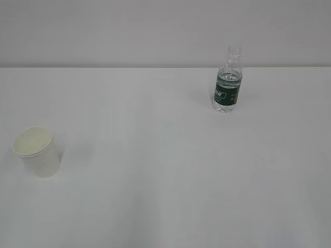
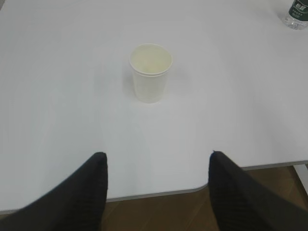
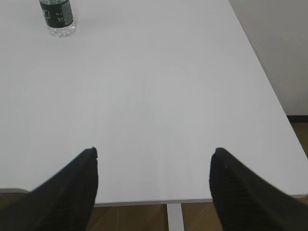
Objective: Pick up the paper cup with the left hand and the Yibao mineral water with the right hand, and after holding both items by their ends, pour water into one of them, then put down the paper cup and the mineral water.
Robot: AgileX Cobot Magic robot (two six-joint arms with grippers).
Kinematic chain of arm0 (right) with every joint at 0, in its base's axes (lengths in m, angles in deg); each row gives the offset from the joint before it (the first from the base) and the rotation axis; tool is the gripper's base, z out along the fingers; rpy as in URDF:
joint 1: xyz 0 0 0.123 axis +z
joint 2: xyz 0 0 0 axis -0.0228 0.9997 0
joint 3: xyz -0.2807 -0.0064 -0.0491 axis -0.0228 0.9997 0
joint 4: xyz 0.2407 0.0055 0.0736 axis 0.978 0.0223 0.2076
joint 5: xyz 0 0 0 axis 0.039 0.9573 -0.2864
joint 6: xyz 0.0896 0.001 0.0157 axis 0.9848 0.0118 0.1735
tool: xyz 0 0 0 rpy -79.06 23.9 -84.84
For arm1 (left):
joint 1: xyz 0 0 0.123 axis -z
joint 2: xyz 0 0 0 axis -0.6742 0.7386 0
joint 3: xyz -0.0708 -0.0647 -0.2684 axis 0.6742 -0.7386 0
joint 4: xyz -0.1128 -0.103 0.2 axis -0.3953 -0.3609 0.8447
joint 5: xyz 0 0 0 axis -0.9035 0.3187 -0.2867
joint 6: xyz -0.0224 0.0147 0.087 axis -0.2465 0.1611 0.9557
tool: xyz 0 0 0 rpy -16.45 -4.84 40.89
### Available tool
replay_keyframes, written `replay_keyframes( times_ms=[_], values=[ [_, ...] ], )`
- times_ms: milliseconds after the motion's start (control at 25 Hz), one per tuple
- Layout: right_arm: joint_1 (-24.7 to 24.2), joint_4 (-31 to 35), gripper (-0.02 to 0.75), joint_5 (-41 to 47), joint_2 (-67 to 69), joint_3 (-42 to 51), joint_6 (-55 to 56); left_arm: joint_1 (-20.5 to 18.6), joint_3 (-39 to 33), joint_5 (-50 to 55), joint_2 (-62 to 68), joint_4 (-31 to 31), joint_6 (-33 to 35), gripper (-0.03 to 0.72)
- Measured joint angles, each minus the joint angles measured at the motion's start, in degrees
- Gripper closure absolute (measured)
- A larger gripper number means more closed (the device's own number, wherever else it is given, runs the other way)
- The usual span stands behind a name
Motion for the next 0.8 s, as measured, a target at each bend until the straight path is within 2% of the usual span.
replay_keyframes(
  times_ms=[160, 240, 360, 440, 800],
  values=[
    [0.0, 0.0, 0.188, 0.0, 0.0, 0.0, 0.0, 0.0, 0.0, 0.0, 0.0, 0.0, 0.0, 0.209],
    [0.0, 0.0, 0.183, 0.0, 0.0, 0.0, 0.0, 0.0, 0.0, 0.0, 0.0, 0.0, 0.0, 0.162],
    [0.0, 0.5, 0.150, 0.0, 0.0, 0.0, 0.0, 0.0, 0.0, 0.0, 0.0, 0.0, 0.0, 0.050],
    [0.0, 0.6, 0.131, 0.0, 0.0, 0.0, 0.0, 0.0, 0.0, 0.0, 0.0, 0.0, 0.0, 0.015],
    [0.0, 1.5, 0.120, 0.0, 0.0, -0.4, 0.0, 0.0, 0.0, 0.0, 0.0, -0.1, 0.0, 0.001]
  ],
)
